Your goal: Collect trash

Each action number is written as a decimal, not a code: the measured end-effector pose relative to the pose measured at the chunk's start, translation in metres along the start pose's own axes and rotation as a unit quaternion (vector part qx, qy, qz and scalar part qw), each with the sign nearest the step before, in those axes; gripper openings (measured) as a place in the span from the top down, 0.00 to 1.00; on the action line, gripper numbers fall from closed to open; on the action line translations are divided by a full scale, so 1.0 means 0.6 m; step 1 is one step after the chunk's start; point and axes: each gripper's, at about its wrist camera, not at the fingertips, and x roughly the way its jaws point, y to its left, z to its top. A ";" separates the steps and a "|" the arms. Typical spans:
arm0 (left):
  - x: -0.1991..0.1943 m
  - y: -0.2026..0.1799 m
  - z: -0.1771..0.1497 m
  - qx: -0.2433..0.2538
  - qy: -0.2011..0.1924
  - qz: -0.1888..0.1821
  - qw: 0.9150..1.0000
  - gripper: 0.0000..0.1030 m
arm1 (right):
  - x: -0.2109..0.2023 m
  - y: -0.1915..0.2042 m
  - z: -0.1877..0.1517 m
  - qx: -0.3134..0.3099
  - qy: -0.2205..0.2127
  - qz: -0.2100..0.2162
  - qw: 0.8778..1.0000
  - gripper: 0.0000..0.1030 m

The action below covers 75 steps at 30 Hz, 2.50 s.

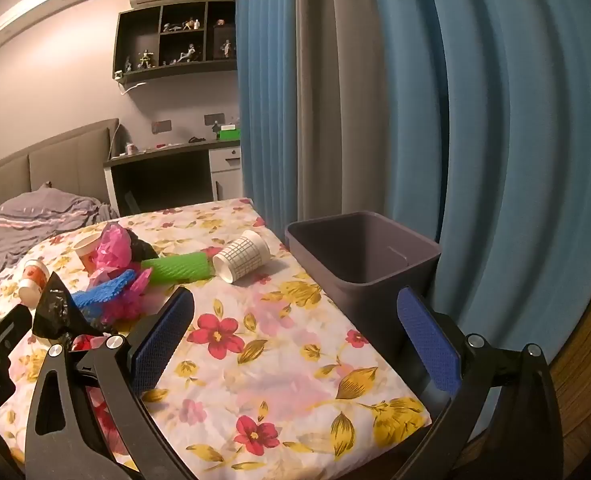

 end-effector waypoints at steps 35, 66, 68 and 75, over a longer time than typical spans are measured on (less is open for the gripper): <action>0.010 -0.006 0.001 0.005 0.004 0.001 1.000 0.14 | 0.009 -0.004 -0.003 0.004 -0.003 -0.002 1.000 0.05; 0.043 0.009 -0.032 0.001 0.016 -0.018 1.000 0.14 | 0.035 0.004 -0.007 0.010 0.000 0.019 1.000 0.05; 0.042 0.017 -0.043 0.001 0.019 -0.025 1.000 0.14 | 0.039 0.002 -0.010 0.010 0.002 0.024 1.000 0.05; 0.064 0.023 -0.063 -0.001 0.055 -0.046 0.997 0.22 | 0.052 0.016 -0.023 0.003 0.012 0.050 0.999 0.05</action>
